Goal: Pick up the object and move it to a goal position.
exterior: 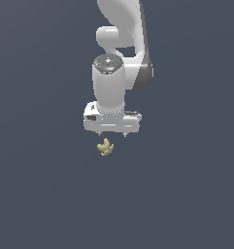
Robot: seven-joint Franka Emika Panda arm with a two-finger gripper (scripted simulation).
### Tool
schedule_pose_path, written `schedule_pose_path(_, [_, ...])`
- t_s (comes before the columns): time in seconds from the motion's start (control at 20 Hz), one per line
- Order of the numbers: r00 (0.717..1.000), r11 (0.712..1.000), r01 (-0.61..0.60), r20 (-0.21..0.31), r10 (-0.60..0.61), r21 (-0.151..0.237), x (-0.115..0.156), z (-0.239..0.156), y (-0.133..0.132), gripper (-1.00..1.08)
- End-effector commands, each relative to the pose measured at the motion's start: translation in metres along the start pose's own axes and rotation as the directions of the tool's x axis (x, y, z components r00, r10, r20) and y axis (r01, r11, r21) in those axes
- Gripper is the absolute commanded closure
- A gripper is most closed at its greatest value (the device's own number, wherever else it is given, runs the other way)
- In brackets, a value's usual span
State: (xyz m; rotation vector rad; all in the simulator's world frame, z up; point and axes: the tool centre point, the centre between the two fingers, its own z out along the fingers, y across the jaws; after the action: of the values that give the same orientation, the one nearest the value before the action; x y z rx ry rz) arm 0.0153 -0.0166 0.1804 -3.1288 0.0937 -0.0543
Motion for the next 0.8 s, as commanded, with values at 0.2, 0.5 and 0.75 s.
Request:
schedule_pose_path(0.2, [1.000, 1.000, 0.000, -0.010, 0.000, 0.000, 0.003, -0.006, 0.005, -0.92])
schedule_pose_path(0.5, [1.000, 1.000, 0.002, -0.031, -0.002, 0.000, 0.008, -0.019, 0.014, -0.92])
schedule_pose_path(0.75, [1.000, 1.000, -0.012, -0.028, 0.012, 0.001, 0.008, -0.015, 0.014, -0.92])
